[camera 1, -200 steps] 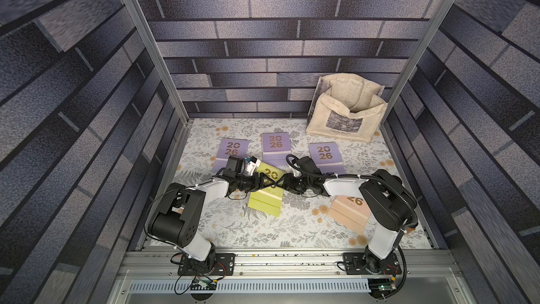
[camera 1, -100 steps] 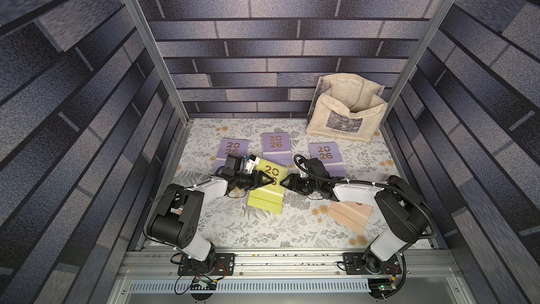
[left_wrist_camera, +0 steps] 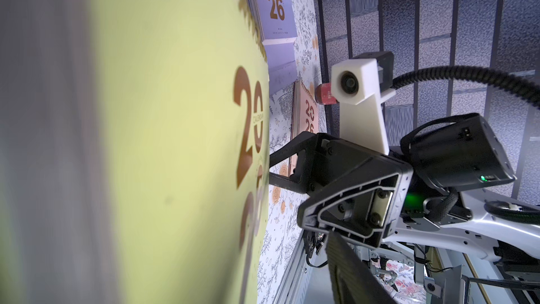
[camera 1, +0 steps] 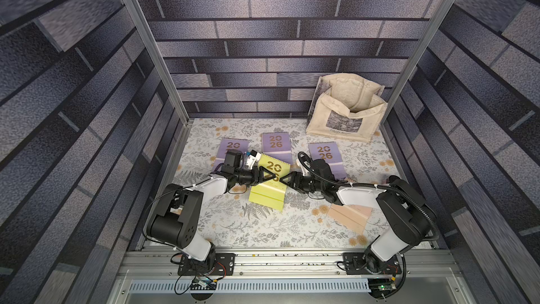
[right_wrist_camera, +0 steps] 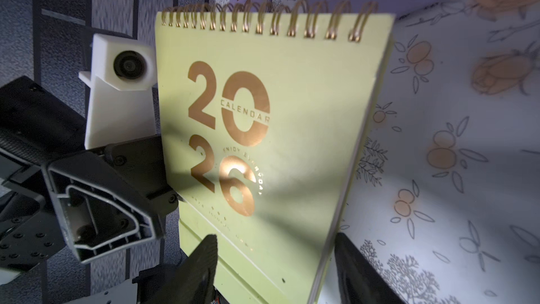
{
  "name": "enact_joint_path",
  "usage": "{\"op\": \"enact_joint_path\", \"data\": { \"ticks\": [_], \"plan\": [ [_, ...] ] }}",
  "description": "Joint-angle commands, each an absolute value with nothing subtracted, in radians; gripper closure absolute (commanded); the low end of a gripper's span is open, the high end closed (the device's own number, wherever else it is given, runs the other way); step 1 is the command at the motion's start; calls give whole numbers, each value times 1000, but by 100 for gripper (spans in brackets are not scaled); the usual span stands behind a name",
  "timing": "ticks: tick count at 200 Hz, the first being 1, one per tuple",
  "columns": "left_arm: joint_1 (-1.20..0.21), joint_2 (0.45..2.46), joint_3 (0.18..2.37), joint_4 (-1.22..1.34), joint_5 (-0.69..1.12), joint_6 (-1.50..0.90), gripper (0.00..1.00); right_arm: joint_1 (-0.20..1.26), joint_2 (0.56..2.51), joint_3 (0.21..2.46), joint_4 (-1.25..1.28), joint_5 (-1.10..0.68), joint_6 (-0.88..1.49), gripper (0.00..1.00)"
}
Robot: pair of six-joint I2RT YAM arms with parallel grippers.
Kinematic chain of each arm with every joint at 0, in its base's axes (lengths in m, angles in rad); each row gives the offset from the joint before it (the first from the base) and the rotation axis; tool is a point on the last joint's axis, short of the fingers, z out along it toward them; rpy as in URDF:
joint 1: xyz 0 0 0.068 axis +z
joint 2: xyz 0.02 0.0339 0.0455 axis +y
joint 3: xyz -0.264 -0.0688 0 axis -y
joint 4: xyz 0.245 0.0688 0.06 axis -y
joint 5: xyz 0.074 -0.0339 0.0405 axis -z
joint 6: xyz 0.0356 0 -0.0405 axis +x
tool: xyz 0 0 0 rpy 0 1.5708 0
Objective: Stack the calendars
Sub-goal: Pick up the calendar at the center of the board.
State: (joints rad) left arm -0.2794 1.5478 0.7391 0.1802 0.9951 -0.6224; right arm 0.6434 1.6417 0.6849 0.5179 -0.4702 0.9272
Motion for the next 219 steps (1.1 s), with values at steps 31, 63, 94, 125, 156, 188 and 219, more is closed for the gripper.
{"op": "enact_joint_path", "data": {
  "ticks": [31,63,94,125,156,188,219],
  "plan": [
    [-270,1476,773,266,1073,-666,40,632,1684,660,635,-502,963,38],
    [-267,1472,776,300,1098,-694,39,632,1689,645,684,-515,969,40],
    [-267,1479,755,415,1136,-769,39,631,1724,634,819,-550,1007,42],
    [-267,1471,759,422,1147,-777,39,631,1771,625,959,-575,1058,45],
    [-270,1462,761,425,1155,-778,38,632,1773,631,990,-597,1054,46],
    [-280,1465,764,425,1162,-778,37,631,1761,643,971,-607,1040,55],
    [-282,1464,769,425,1165,-775,36,632,1766,642,989,-610,1045,67]
  ]
}}
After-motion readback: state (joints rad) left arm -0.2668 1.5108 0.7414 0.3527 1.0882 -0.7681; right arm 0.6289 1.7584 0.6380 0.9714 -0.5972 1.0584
